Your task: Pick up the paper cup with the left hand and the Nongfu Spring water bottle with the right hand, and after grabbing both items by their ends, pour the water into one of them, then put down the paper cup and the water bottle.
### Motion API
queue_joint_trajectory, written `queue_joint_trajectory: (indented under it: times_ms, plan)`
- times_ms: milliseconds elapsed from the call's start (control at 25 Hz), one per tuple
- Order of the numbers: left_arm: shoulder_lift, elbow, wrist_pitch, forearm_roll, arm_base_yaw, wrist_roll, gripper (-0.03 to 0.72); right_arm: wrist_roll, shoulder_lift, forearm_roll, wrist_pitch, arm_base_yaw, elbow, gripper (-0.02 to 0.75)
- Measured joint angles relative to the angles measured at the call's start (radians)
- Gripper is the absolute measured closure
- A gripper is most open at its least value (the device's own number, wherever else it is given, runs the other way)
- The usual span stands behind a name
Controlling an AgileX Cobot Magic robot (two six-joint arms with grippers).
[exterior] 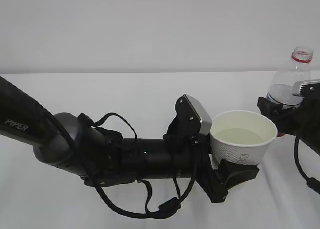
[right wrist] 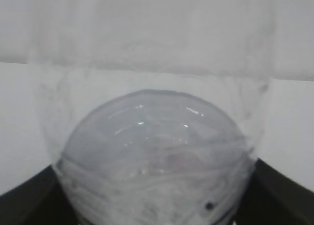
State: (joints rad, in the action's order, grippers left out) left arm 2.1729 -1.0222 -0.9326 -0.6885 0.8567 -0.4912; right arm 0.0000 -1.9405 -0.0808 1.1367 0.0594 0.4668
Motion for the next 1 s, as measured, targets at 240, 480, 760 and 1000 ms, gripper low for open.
queue_joint_trajectory:
  times_ms: [240,480,760,1000]
  plan:
    - [0.000,0.000,0.000,0.002,0.000,0.000,0.169,0.000,0.000,0.004,0.002,0.000,-0.015,0.078]
    - [0.000,0.000,0.000,0.002,0.000,0.000,0.169,0.036,0.000,0.004,0.002,0.000,-0.054,0.076]
    - [0.000,0.000,0.000,0.006,0.000,0.000,0.169,0.056,0.016,0.005,0.004,0.000,-0.102,0.075]
    - [0.000,0.000,0.008,0.047,-0.002,0.000,0.169,0.058,0.107,0.008,0.004,0.000,-0.169,0.076]
